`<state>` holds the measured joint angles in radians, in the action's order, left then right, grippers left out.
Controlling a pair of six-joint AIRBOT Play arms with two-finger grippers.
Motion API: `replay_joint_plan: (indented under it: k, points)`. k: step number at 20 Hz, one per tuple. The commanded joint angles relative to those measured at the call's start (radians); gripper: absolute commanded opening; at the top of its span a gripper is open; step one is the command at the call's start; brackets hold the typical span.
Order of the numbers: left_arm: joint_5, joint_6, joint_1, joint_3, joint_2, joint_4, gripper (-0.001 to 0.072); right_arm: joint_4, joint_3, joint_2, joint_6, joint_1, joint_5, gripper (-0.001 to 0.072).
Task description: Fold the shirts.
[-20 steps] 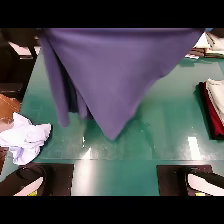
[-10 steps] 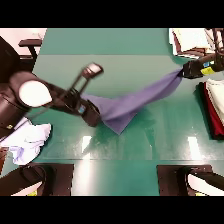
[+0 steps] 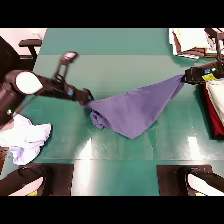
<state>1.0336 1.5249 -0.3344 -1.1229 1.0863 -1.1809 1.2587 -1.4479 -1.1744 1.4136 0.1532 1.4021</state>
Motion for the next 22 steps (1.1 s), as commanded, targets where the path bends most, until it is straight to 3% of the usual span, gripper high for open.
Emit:
replay_joint_plan:
  k: [1,5,10,14,15,17,20,22]
  points:
    - [-0.042,0.012,0.241,0.003,0.082,0.031,0.0581,-0.013,0.003,0.002,0.000,0.002,-0.014,0.0017]
    - [0.038,-0.051,0.357,0.003,0.275,0.179,0.0581,-0.013,0.003,0.002,0.000,0.002,-0.014,0.0017]
    - [0.077,-0.175,0.335,0.003,0.416,0.382,0.0580,-0.011,0.003,0.002,0.000,0.002,-0.014,0.0017]
    - [0.086,-0.199,0.288,0.003,0.420,0.386,0.0580,-0.011,0.003,0.002,0.000,0.002,-0.015,0.0017]
    - [0.087,-0.198,0.283,0.003,0.420,0.390,0.0552,-0.011,0.003,0.002,0.000,0.002,-0.015,0.0017]
    - [0.089,-0.197,0.283,0.001,0.415,0.391,0.0310,-0.011,0.003,0.002,0.000,0.002,-0.014,0.0018]
    - [0.112,-0.198,0.283,-0.034,0.413,0.405,0.0025,-0.010,0.003,0.003,0.000,0.002,-0.015,0.0017]
    - [0.153,-0.198,0.283,-0.103,0.405,0.404,0.0024,-0.007,-0.006,0.002,0.000,0.001,-0.016,0.0017]
